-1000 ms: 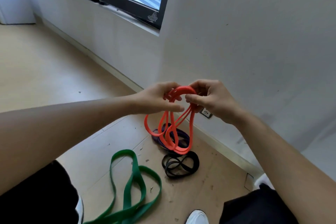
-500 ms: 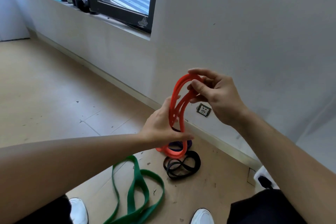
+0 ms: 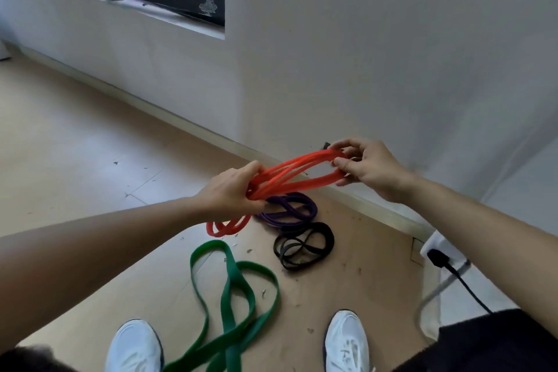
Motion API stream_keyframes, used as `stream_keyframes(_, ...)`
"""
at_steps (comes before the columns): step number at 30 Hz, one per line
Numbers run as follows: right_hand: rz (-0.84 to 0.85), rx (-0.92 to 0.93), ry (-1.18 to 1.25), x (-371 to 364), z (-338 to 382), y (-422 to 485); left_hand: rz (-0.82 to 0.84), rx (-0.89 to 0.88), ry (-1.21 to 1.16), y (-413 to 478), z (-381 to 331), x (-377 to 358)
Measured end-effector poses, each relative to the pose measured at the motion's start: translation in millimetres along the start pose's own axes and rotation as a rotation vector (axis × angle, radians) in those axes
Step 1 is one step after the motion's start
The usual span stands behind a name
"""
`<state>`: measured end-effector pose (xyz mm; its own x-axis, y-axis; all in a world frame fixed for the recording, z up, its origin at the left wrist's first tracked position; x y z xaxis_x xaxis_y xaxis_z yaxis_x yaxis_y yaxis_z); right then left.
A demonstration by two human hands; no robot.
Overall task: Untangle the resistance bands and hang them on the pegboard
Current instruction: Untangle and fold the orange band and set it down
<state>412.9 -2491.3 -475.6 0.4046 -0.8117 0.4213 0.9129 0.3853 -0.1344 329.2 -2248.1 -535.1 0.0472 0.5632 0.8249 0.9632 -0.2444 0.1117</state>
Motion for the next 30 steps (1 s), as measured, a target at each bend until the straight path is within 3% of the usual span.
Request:
stream_keyframes(4,0.098,-0.14,-0.218,-17.5,-60.3,22.6,0.123,0.021,0.096,9.4,30.1,-41.6)
stream_keyframes(7,0.142,-0.252,-0.254,-32.0,-111.4,42.4,0.186,0.064,0.071,11.9,51.3,-83.9)
stream_keyframes(14,0.027,-0.515,-0.193,-47.7,-271.2,34.8,0.296,0.199,-0.109,-0.1,60.5,-222.2)
stream_keyframes(19,-0.118,-0.629,-0.128,-36.9,-374.5,20.2,0.24,0.306,-0.092,-13.3,53.6,-314.5)
stream_keyframes(25,-0.242,-0.617,-0.238,-35.2,-455.2,24.9,0.154,0.399,-0.103,-4.7,54.9,-375.6)
stream_keyframes(30,-0.243,-0.519,-0.369,-25.9,-472.3,33.9,0.164,0.284,-0.028,12.0,67.8,-400.6)
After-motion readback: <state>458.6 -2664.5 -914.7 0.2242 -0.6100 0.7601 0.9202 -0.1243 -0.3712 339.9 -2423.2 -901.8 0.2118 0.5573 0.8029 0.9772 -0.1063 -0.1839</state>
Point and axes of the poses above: each hand's wrist, its own y-axis towards the middle knuckle, its own x-axis out of the back of the hand, z = x × y, the point moved 5 cm from there along y, towards the middle knuckle, and after that the axes turned 4 degrees about -x, right-handed, at the moved point
